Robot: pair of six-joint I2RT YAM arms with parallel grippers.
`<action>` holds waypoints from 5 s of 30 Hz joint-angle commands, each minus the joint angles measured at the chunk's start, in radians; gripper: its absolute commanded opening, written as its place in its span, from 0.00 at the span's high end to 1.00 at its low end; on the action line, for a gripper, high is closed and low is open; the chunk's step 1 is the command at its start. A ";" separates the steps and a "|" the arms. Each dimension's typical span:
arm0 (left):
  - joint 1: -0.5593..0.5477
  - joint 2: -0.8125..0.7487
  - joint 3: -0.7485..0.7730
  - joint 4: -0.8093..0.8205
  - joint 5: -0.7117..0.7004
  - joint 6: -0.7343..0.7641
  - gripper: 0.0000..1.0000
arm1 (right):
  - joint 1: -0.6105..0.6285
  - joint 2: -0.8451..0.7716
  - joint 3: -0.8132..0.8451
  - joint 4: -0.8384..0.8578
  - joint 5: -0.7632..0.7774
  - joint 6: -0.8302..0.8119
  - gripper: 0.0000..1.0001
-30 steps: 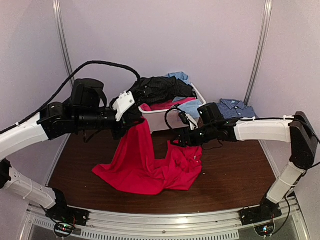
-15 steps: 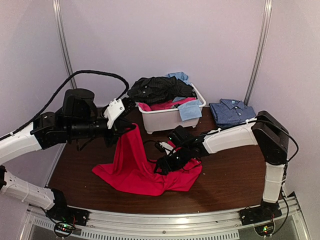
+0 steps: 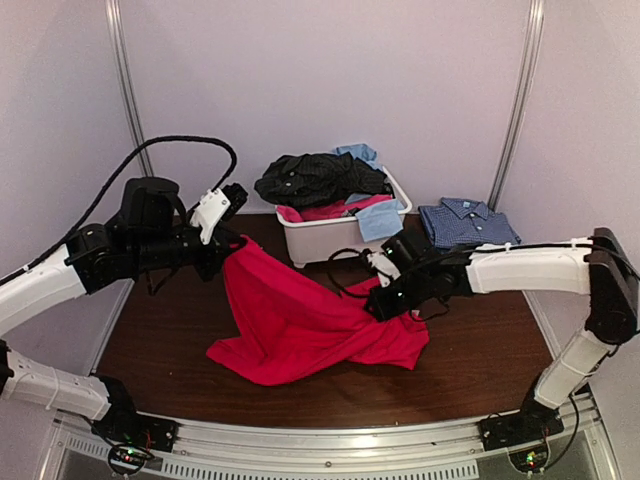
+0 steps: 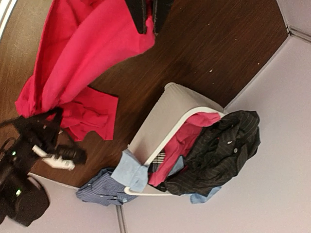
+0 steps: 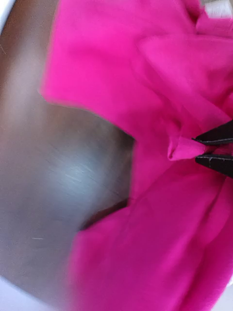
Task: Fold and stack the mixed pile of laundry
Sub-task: Flatten out the crumpled T-shirt at the center of the board.
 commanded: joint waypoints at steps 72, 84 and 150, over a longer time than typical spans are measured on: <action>0.620 0.528 0.349 -0.243 0.034 -0.448 0.99 | -0.601 -0.988 -0.406 0.406 -0.542 0.277 1.00; 0.412 0.357 0.172 -0.090 -0.020 -0.355 0.44 | -0.598 -0.773 -0.392 0.462 -0.331 0.252 1.00; -0.012 0.365 -0.352 0.437 0.200 -0.329 0.61 | -0.601 -0.552 -0.430 0.340 -0.178 0.180 1.00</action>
